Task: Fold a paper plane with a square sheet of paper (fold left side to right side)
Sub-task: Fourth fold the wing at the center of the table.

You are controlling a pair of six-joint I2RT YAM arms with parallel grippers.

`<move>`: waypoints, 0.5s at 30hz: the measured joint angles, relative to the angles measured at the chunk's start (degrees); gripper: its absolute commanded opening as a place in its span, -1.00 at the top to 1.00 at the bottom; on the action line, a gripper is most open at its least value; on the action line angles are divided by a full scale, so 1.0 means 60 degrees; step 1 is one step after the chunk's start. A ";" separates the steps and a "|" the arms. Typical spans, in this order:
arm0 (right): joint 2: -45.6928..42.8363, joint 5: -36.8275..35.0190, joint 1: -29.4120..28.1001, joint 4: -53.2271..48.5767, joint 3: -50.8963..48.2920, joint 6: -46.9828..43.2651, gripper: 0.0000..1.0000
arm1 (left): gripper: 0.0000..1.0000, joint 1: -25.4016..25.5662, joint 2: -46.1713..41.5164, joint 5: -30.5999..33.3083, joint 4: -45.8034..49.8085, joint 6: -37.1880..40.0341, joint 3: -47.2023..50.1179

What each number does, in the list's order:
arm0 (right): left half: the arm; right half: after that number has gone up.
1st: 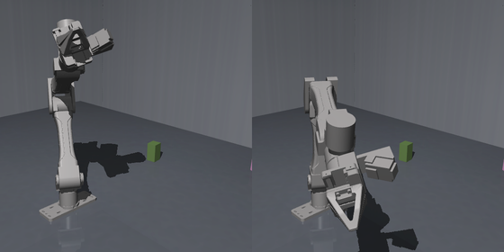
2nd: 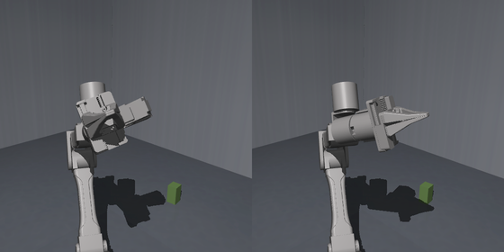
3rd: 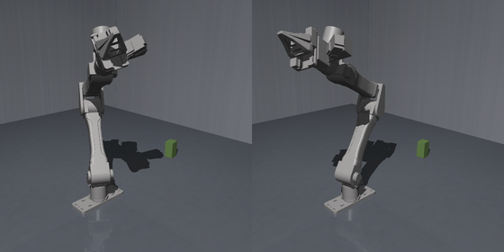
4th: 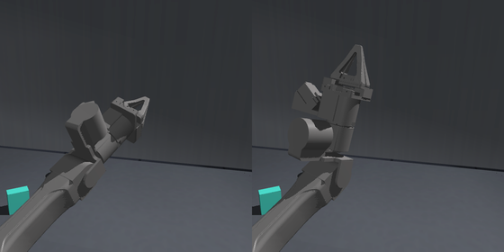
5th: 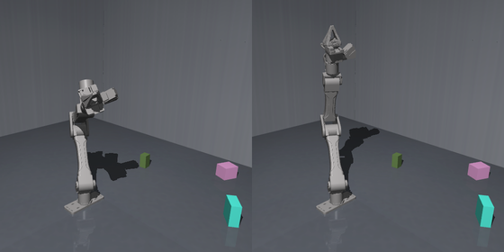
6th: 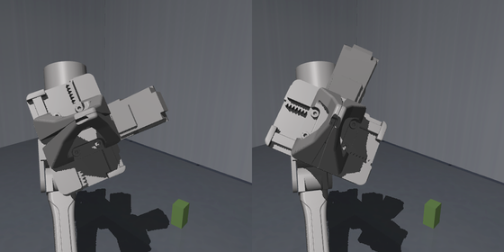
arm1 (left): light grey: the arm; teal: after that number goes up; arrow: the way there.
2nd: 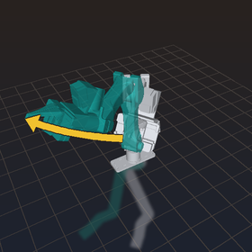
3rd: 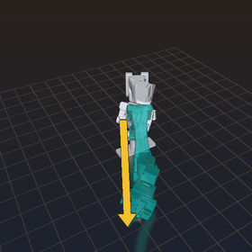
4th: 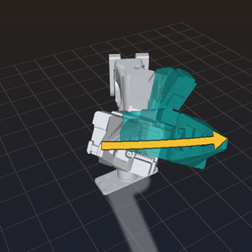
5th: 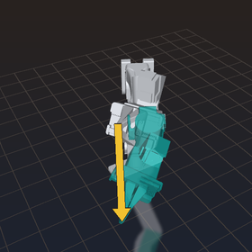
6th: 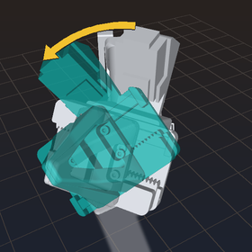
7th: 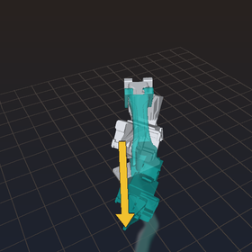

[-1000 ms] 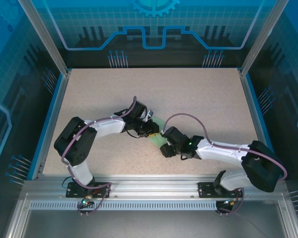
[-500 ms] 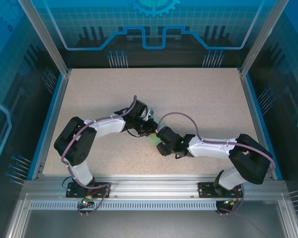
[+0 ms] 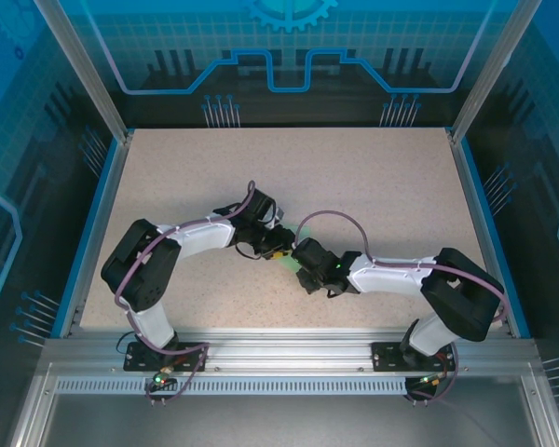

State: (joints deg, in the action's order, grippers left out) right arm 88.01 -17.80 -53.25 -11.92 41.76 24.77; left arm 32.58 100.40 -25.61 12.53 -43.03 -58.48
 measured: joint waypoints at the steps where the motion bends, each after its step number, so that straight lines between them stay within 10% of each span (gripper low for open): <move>1: 0.0015 0.0007 0.0000 0.0004 0.0000 0.0025 0.78 | -0.02 -0.0025 -0.0069 0.0066 0.0124 0.0022 0.0004; 10: 0.0087 0.0302 0.0007 0.0069 -0.0004 0.0113 0.82 | -0.41 -0.0572 -0.1417 0.0113 0.0612 0.0262 0.0047; 15: 0.0087 0.0525 0.0007 0.0084 -0.0004 0.0117 0.82 | -0.32 -0.1086 -0.2404 0.0098 0.0510 0.0270 0.0437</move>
State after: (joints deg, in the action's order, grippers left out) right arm 88.53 -14.66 -53.21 -11.42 41.74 25.47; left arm 26.06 85.97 -25.02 15.59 -41.41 -55.86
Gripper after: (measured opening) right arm 0.092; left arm 0.690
